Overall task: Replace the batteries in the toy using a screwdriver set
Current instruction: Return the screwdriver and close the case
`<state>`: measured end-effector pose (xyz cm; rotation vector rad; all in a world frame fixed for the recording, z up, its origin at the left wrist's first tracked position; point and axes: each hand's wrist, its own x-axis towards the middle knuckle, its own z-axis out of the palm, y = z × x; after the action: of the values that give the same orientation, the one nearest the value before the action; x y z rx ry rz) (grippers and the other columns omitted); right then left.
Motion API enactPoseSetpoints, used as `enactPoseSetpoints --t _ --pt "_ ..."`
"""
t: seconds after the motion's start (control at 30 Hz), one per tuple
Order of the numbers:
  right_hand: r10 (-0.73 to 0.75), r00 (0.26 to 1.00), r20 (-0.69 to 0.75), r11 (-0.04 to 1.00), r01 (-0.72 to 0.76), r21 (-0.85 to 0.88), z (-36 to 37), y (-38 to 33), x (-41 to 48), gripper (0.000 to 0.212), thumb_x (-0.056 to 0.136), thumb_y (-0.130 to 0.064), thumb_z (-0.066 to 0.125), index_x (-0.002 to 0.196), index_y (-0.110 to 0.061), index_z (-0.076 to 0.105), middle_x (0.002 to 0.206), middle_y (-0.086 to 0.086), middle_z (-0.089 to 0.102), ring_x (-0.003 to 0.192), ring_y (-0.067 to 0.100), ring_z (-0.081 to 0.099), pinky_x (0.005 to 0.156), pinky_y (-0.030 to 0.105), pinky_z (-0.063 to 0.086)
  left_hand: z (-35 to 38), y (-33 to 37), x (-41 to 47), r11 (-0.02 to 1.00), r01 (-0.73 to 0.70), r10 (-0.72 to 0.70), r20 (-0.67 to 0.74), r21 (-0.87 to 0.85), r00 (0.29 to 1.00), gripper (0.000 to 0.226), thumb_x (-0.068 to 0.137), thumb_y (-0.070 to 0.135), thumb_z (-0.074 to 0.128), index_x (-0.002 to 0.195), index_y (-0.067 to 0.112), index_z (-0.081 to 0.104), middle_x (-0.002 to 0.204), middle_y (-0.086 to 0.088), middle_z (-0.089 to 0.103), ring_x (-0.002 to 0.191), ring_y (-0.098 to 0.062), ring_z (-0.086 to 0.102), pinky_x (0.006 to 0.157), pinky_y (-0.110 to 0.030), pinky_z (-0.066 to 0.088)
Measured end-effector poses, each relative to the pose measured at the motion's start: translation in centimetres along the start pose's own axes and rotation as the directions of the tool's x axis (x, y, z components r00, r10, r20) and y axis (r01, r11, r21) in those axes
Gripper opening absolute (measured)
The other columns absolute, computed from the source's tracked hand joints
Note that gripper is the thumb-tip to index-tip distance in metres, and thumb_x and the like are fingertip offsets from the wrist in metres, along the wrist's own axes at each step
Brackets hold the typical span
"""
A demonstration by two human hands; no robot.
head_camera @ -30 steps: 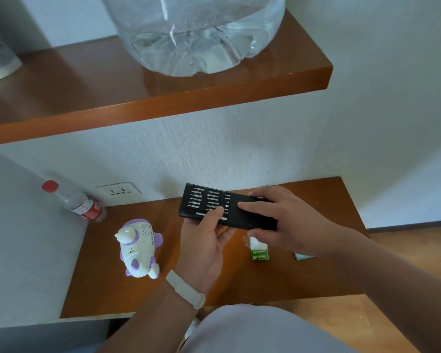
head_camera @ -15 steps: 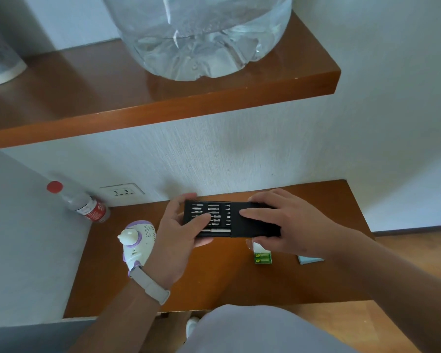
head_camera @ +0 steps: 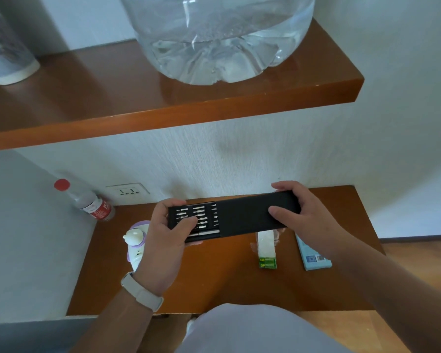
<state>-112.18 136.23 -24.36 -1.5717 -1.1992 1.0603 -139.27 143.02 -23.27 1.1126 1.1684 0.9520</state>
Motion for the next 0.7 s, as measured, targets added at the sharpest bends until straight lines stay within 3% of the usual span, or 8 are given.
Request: enactPoseSetpoints --t 0.17,0.27,0.4,0.57,0.7 --pt "0.107 0.994 -0.039 0.974 -0.097 0.205 1.2 -0.4 0.0 0.045 0.088 -0.022 0.072 0.123 -0.039 0.049 0.112 0.004 0.053 0.1 0.021 0.061 0.074 0.025 0.058 0.4 -0.3 -0.3 0.999 0.018 -0.018 -0.004 -0.034 1.0 0.032 0.092 0.004 0.065 0.104 0.033 0.062 0.091 0.011 0.072 0.095 -0.019 0.075 0.059 -0.027 0.06" --pt "0.109 0.994 -0.034 0.978 -0.101 0.185 1.7 -0.5 0.0 0.044 0.087 -0.022 0.073 0.121 -0.037 0.049 0.11 0.002 0.054 0.098 0.019 0.061 0.069 0.019 0.055 0.5 -0.6 -0.4 0.998 0.029 -0.029 -0.014 -0.05 0.999 0.029 0.091 0.007 0.068 0.109 0.028 0.061 0.092 0.01 0.073 0.096 -0.02 0.075 0.058 -0.027 0.059" --pt "0.109 0.993 -0.033 0.98 -0.102 0.173 2.4 -0.3 0.0 0.039 0.087 -0.023 0.074 0.117 -0.035 0.051 0.109 0.002 0.055 0.096 0.018 0.061 0.068 0.021 0.054 0.8 -1.0 -0.7 0.998 0.043 -0.045 -0.048 -0.047 0.998 0.03 0.089 0.009 0.071 0.111 0.026 0.061 0.099 0.001 0.071 0.096 -0.023 0.075 0.06 -0.03 0.06" --pt "0.092 0.995 -0.039 0.987 -0.086 0.134 2.9 -0.4 -0.2 0.037 0.086 -0.023 0.074 0.114 -0.033 0.051 0.108 0.0 0.055 0.095 0.017 0.061 0.066 0.018 0.053 1.1 -1.5 -1.2 0.998 0.048 -0.05 -0.065 -0.034 0.997 0.033 0.089 0.009 0.072 0.113 0.026 0.059 0.096 0.005 0.071 0.095 -0.019 0.075 0.06 -0.029 0.06" --pt "0.097 0.994 0.055 0.988 -0.103 0.118 4.0 -0.6 -0.7 0.043 0.081 -0.033 0.074 0.115 -0.038 0.047 0.11 -0.001 0.053 0.091 0.017 0.065 0.071 0.025 0.059 2.3 -1.9 -1.8 0.999 0.042 -0.042 -0.024 0.017 0.999 0.032 0.089 0.013 0.072 0.113 0.028 0.057 0.106 -0.005 0.065 0.094 -0.014 0.073 0.061 -0.029 0.06"
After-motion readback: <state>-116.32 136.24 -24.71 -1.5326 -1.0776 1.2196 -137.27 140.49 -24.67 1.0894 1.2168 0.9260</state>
